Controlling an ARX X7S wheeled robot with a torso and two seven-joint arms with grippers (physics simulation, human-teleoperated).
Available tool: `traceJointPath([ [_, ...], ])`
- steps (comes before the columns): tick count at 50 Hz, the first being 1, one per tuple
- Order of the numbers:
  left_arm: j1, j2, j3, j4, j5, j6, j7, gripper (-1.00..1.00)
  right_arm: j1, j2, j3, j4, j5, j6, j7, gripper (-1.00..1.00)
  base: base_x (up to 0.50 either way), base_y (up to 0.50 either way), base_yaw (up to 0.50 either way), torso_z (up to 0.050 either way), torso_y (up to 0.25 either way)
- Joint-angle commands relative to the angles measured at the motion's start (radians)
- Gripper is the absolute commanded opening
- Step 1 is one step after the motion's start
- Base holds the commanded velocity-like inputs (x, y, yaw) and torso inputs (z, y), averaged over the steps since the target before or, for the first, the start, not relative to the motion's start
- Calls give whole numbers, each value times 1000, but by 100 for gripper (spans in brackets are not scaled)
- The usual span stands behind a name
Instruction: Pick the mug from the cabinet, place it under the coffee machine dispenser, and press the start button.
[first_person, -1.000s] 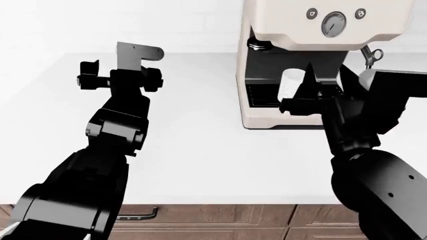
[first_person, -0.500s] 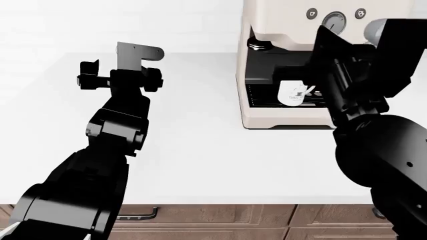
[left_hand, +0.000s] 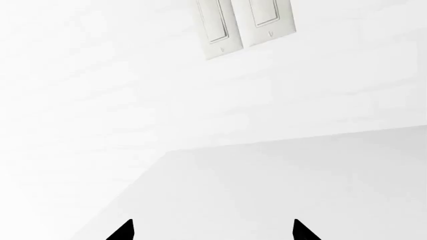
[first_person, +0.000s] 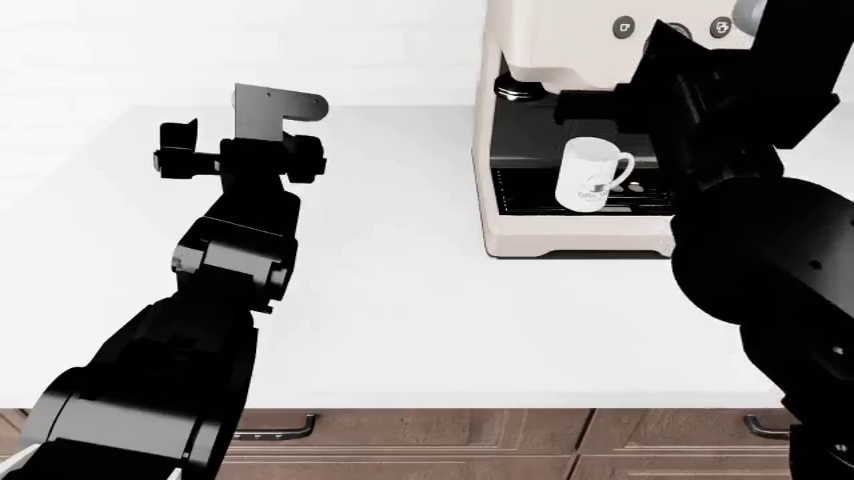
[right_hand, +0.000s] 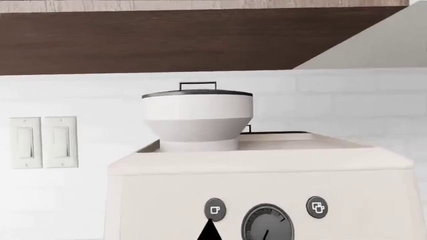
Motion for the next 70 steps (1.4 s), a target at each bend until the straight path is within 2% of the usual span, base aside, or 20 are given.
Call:
traceJointPath([
  [1,-1,0,1,0,0,-1,0,100,21,-12,-16,49,-16,-4,-11,-100,0,0,0,0,0],
  [70,1,0,5,0,0,3,-2,100,106,-71,-89,263,-92,-42,-69,-100,0,0,0,0,0],
])
